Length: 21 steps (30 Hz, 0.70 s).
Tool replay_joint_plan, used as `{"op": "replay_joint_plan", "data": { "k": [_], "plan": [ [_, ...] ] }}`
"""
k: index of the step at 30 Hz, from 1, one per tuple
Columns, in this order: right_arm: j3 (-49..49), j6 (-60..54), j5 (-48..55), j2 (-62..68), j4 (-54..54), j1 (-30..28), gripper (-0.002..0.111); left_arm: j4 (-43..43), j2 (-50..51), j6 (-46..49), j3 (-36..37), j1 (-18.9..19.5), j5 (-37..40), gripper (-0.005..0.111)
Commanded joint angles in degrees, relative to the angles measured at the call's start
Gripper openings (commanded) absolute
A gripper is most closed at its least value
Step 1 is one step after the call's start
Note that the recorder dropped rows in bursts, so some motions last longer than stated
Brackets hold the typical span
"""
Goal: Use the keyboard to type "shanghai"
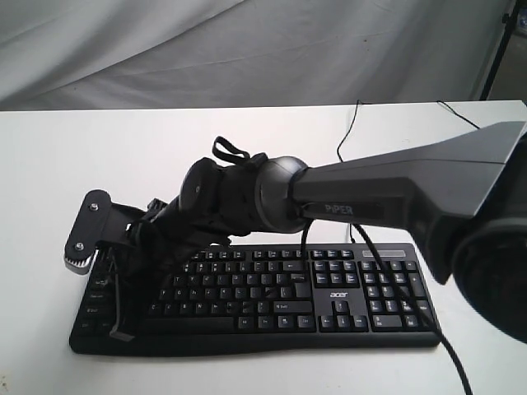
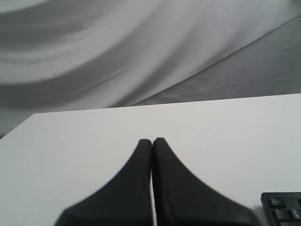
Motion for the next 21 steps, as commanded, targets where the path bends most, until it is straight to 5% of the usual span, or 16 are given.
{"op": "replay_joint_plan", "data": {
  "k": [1, 21],
  "plan": [
    [-0.37, 0.27, 0.53, -1.33, -0.42, 0.01, 0.0, -0.03, 0.18, -0.16, 0.29, -0.22, -0.3, 0.001],
    [-0.37, 0.74, 0.66, -1.44, -0.53, -0.1, 0.0, -0.03, 0.18, -0.16, 0.29, -0.22, -0.3, 0.001]
  ]
}}
